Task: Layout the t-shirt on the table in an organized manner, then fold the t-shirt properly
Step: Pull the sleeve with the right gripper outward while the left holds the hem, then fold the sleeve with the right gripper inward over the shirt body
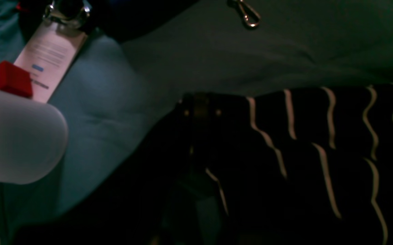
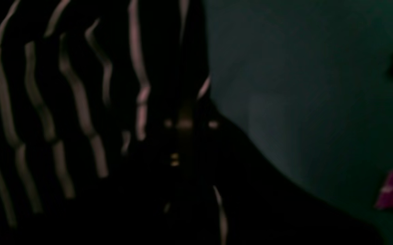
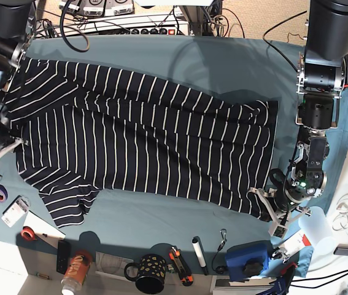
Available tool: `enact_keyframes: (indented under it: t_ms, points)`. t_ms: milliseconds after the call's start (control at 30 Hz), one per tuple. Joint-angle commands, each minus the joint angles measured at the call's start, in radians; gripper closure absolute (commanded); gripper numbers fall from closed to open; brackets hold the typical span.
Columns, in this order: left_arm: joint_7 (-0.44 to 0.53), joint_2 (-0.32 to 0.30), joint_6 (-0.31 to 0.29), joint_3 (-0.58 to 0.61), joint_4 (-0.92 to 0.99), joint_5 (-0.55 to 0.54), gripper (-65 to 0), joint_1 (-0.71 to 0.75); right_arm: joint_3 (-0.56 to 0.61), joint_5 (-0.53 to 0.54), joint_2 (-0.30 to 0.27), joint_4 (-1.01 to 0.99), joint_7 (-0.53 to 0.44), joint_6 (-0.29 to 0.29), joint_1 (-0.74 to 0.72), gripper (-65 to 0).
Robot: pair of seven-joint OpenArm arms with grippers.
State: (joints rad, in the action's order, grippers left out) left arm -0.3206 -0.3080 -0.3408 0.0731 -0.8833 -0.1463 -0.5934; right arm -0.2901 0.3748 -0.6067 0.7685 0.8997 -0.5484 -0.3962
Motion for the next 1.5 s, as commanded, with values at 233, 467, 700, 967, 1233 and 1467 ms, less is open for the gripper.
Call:
enact_keyframes:
  t_ms: [233, 467, 700, 967, 1233, 1467]
  points:
    - [-0.039, -0.011, 0.003, -0.004, -0.017, -0.026, 0.0, -0.035, 0.0, 0.037, -0.006, 0.362, 0.145, -0.019, 0.217, 0.0]
    - [-0.055, -0.011, 0.003, -0.004, -0.017, -0.026, 0.0, -0.036, -0.055, 0.134, -0.005, 0.684, 0.142, -0.015, 0.478, 0.0]
    - [-0.055, -0.011, 0.003, -0.004, -0.017, -0.026, 0.0, -0.036, -0.357, 0.304, 0.076, 0.851, 0.169, -0.127, 0.593, 0.0]
    - [-0.057, -0.011, 0.003, -0.004, -0.017, -0.026, 0.0, -0.035, -0.467, 0.521, 0.133, 0.855, 0.252, -0.15, 0.64, 0.0]
    - [-0.064, -0.011, 0.003, -0.004, -0.017, -0.026, 0.0, -0.036, -0.504, 0.753, 0.133, 0.961, 0.383, -0.15, 0.732, 0.0]
    - [-0.064, -0.011, 0.003, -0.004, -0.017, -0.025, 0.0, -0.035, -0.504, 0.788, 0.133, 1.122, 0.391, -0.15, 0.85, 0.0]
